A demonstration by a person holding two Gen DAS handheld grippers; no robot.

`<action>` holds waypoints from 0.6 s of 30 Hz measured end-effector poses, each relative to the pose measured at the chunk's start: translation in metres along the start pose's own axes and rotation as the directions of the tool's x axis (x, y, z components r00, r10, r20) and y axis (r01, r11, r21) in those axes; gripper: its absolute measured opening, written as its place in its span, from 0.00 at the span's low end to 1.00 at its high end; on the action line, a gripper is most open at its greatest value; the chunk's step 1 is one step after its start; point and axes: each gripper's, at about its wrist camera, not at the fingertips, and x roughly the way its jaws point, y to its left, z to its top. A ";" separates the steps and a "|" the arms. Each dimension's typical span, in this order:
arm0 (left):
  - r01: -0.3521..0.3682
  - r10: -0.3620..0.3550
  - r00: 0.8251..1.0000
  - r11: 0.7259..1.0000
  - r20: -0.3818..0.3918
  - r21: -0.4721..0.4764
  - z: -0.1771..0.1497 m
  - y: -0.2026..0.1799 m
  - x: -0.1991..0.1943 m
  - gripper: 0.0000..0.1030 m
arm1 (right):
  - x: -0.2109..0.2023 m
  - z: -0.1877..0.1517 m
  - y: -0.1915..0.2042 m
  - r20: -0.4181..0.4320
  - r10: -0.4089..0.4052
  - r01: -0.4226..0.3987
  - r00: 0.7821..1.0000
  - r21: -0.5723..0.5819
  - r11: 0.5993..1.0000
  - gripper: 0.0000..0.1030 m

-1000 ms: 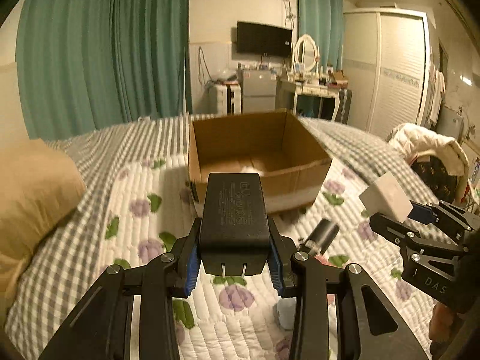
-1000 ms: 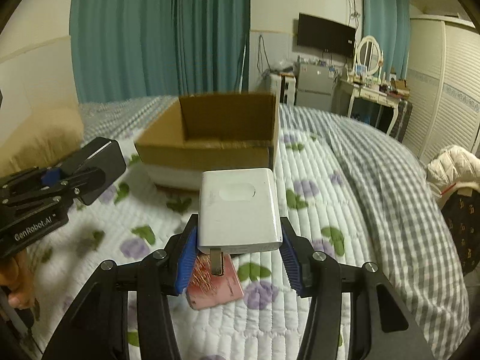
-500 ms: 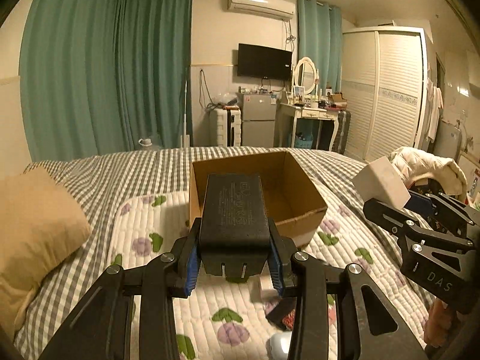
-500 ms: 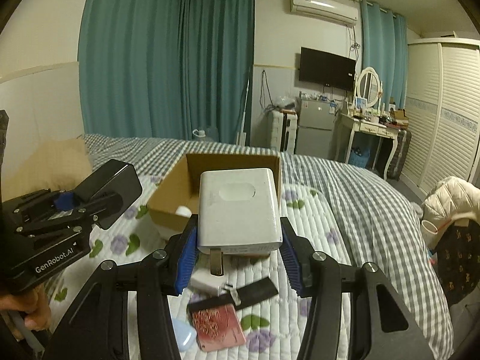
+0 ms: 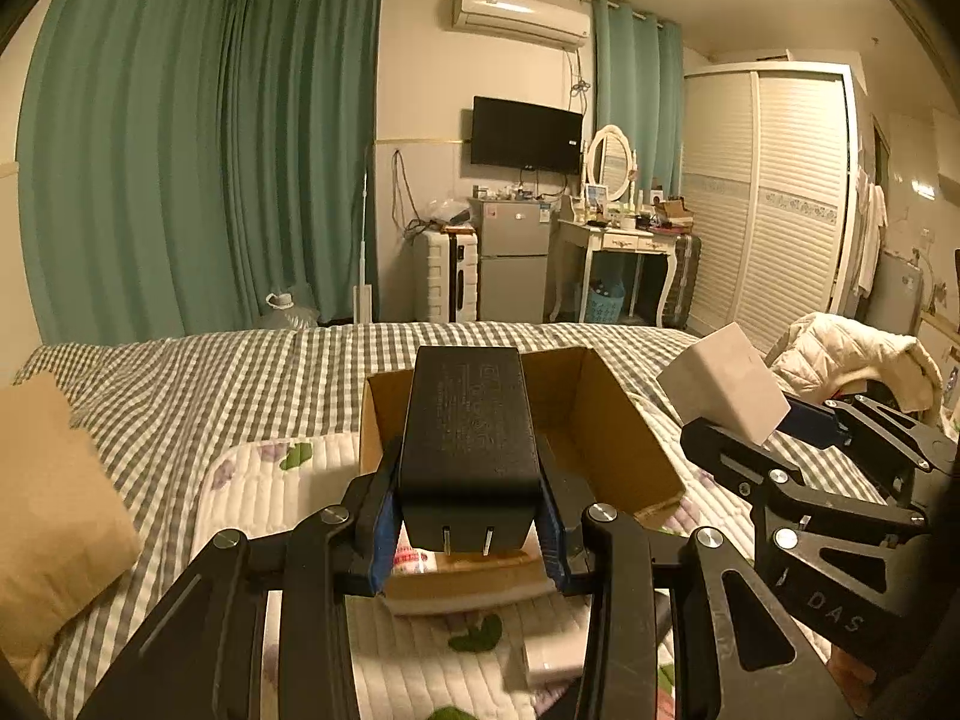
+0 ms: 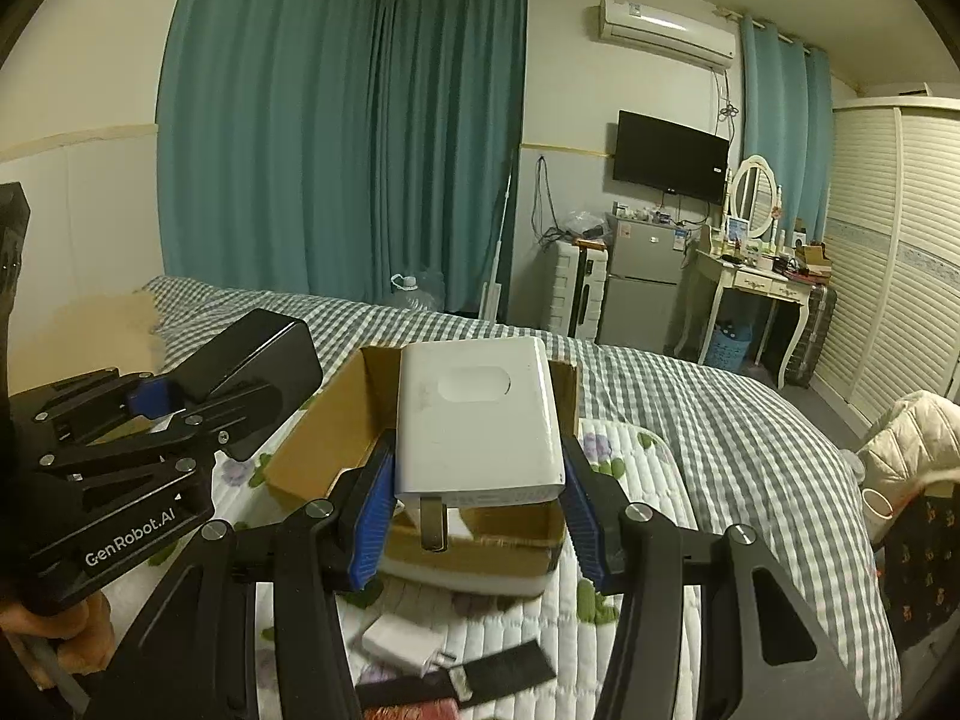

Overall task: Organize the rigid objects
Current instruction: 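Lift and carry the black charger and white charger over the box with both tools, then open the left tool to drop the black charger while the right tool releases the white charger into the box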

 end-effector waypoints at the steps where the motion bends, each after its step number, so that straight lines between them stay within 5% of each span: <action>1: -0.003 0.003 1.000 1.000 -0.003 0.001 0.002 0.001 0.007 0.37 | 0.008 0.002 -0.001 -0.004 -0.002 0.002 1.000 -0.003 1.000 0.49; 18: 0.012 -0.016 0.987 1.000 -0.163 -0.026 0.012 0.020 0.125 0.37 | 0.128 0.008 -0.021 -0.167 0.011 -0.016 0.986 -0.030 0.999 0.49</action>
